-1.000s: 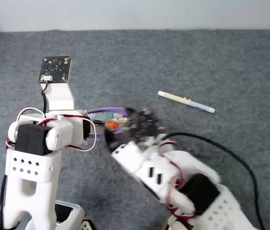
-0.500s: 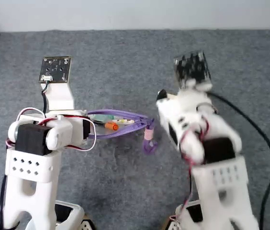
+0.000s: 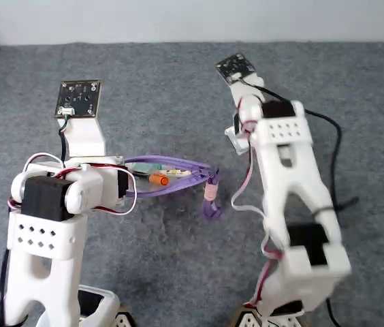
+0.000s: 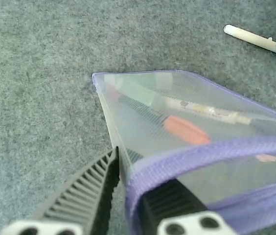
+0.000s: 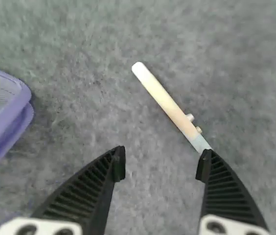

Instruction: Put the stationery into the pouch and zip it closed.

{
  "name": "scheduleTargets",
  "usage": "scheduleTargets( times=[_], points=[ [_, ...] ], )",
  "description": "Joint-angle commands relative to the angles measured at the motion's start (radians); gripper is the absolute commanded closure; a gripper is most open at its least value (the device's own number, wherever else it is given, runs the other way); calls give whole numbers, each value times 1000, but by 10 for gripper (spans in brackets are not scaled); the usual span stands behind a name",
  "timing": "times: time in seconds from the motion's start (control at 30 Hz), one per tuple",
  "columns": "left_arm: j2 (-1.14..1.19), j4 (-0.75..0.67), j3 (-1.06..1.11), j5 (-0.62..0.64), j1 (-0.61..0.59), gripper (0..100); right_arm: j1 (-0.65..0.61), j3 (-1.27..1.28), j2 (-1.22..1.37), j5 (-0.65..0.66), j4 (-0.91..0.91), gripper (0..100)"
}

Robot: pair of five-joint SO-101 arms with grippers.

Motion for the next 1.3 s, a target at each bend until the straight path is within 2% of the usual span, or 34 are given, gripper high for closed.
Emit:
scheduleTargets(
  times=[0.0, 0.23, 0.5, 0.57, 0.67, 0.7, 0.77, 0.93, 1.07, 1.27],
  points=[
    [-3, -5, -33, 3, -3, 988, 5, -236, 163, 72, 54, 746],
    [-3, -9, -1, 3, -3, 988, 28, -557, 503, 189, 64, 746],
    [-3, -12, 19, 3, -3, 988, 27, -855, 754, 215, 200, 757],
    [-3, -12, 19, 3, -3, 988, 24, -922, 809, 241, 248, 819],
    [-3, -12, 21, 3, -3, 988, 24, -1026, 877, 256, 278, 981],
    [-3, -12, 21, 3, -3, 988, 22, -1060, 895, 255, 292, 997],
    [-3, -12, 21, 3, -3, 988, 22, -1128, 923, 255, 331, 960],
    [-2, -14, 18, 3, -3, 988, 22, -1301, 944, 242, 446, 990],
    [-2, -14, 18, 3, -3, 988, 18, -1456, 944, 143, 593, 991],
    [-2, -14, 16, 5, -3, 988, 19, -1570, 912, 60, 601, 991]
  ],
)
